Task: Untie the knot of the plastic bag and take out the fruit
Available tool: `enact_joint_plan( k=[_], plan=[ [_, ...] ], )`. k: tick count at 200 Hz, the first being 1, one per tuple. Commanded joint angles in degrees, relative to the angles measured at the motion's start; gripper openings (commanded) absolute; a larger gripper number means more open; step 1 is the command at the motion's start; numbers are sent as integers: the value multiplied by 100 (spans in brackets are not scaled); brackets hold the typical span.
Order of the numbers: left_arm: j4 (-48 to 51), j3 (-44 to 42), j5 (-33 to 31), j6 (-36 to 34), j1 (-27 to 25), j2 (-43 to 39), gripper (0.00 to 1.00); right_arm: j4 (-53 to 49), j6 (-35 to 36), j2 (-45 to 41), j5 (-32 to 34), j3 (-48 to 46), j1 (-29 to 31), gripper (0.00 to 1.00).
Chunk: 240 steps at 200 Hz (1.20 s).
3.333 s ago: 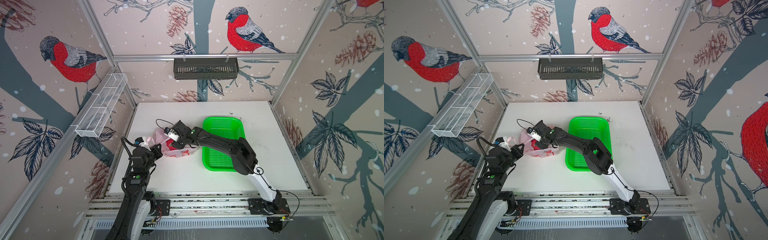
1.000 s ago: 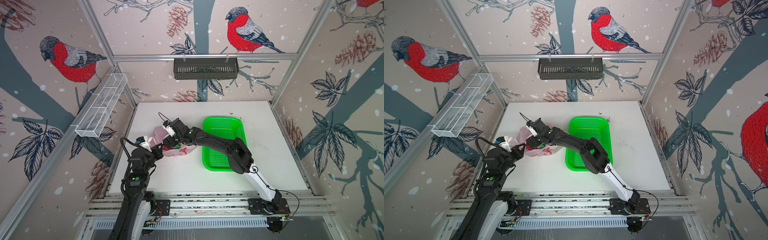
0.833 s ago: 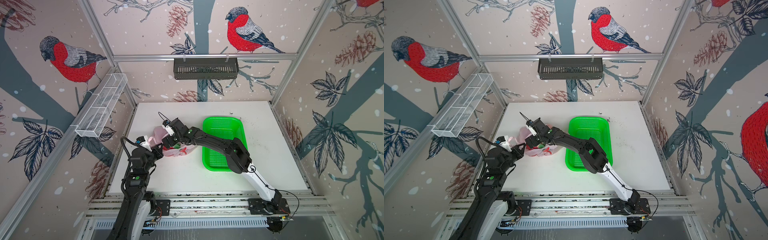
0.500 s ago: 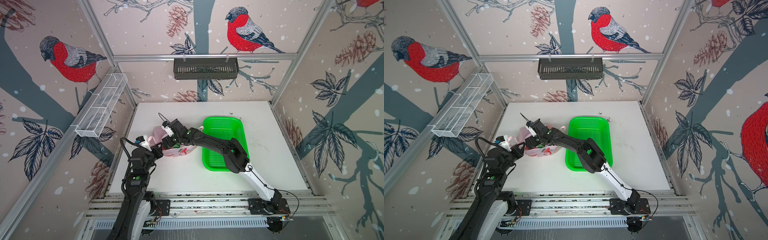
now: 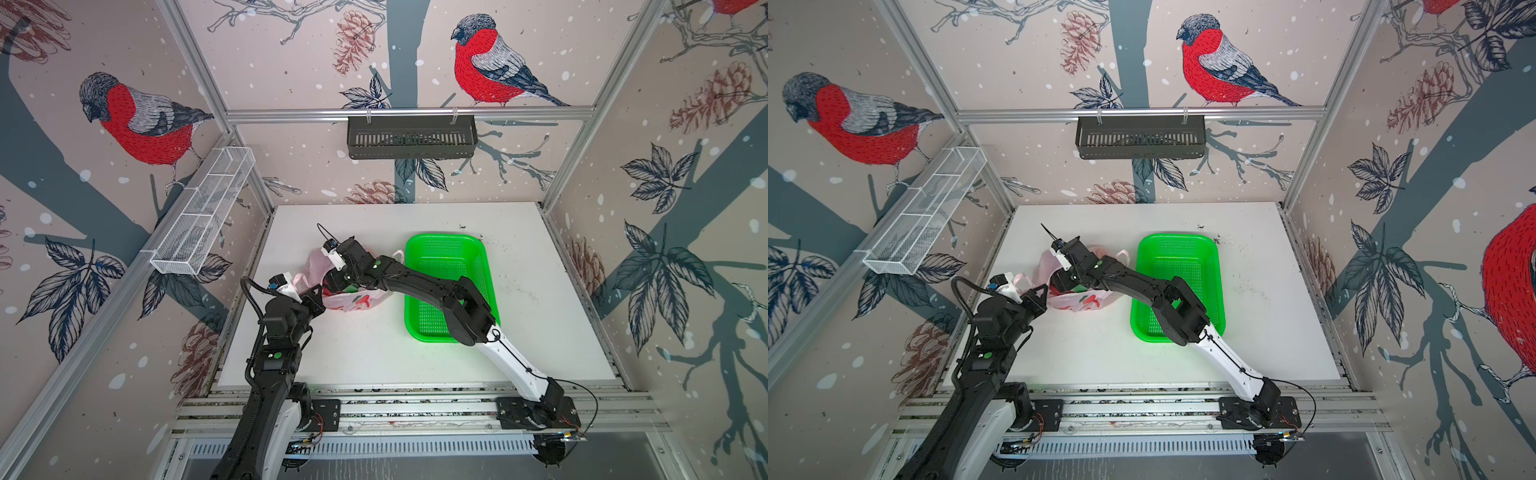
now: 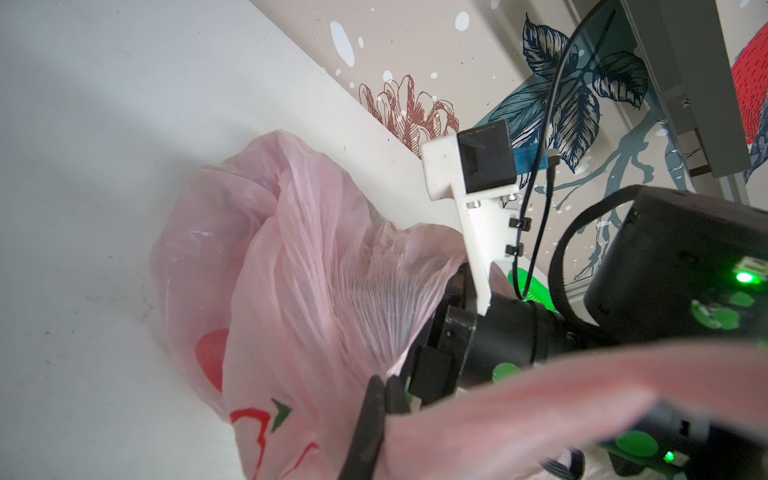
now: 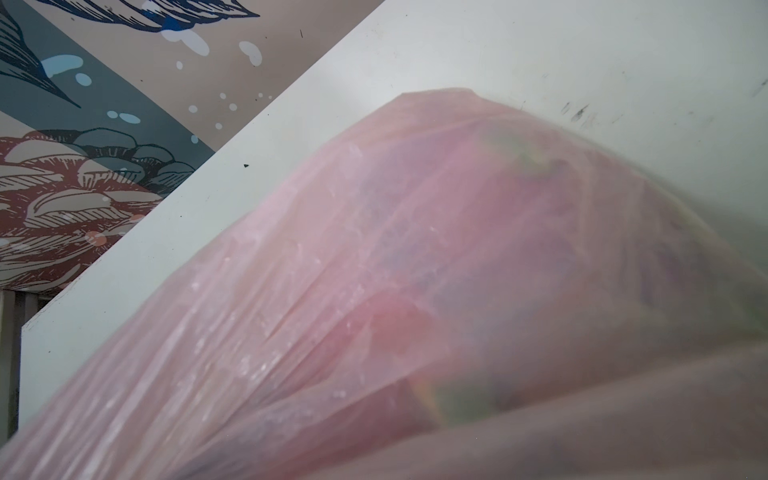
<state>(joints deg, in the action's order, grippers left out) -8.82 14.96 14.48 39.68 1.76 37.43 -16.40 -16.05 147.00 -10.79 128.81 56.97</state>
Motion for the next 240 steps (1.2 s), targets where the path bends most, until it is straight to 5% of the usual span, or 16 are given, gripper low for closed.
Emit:
enact_joint_plan(
  k=[1, 50, 93, 240],
  plan=[
    [-391, -2, -76, -14, 4, 53, 0, -849, 81, -32, 162, -105, -2, 57],
    [-362, 85, -197, -125, 0, 89, 0, -1002, 80, -530, 147, -617, -10, 37],
    [-360, 25, -218, -110, 3, 11, 0, -816, 17, -1030, 163, -1308, 24, 29],
    [-120, -415, 54, 12, 2, -337, 0, -377, 147, -1579, 138, -1499, 60, 20]
  ],
)
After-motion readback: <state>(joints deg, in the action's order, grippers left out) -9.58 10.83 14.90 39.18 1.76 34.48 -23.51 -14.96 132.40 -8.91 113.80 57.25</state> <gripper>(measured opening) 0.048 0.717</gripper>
